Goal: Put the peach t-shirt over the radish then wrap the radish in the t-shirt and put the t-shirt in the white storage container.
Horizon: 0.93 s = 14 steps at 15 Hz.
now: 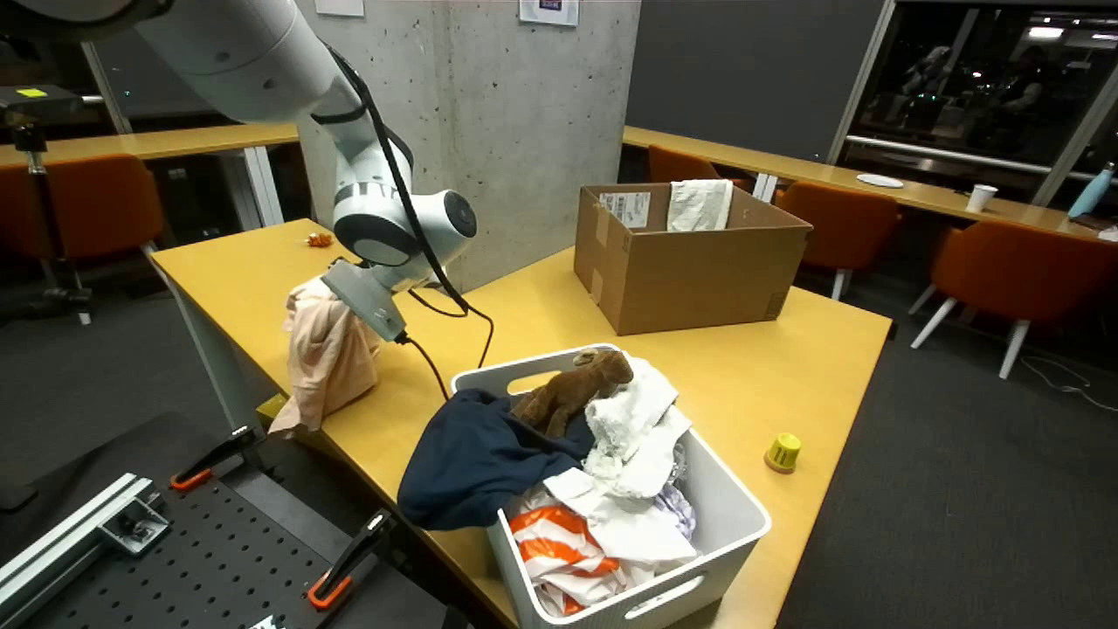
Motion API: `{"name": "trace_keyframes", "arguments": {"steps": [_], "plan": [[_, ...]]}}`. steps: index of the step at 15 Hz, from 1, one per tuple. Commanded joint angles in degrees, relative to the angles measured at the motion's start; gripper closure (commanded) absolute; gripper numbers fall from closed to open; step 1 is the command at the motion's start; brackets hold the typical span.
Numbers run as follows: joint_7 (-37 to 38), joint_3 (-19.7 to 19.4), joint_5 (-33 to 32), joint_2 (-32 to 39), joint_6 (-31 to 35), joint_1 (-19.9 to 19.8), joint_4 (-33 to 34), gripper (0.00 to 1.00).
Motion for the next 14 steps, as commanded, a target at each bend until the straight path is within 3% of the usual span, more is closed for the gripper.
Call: {"name": "trace_keyframes", "arguments": {"steps": [1,5,10,13,14], "plan": [[5.6,-3.7,-2.86,-0.51,7.68,4.75,0.91,0.95],[13.78,-5.0,-10.09,1.01,15.46,7.87,0.85,0.95],[32.43,-8.29,-29.49,1.17,23.3,12.19,-1.55,0.95],[42.73,-9.76,-40.05,1.49,23.51,13.62,-1.83,0.95],[45.98,-10.75,-43.06,1.62,23.38,14.5,-1.86,0.88]]}}
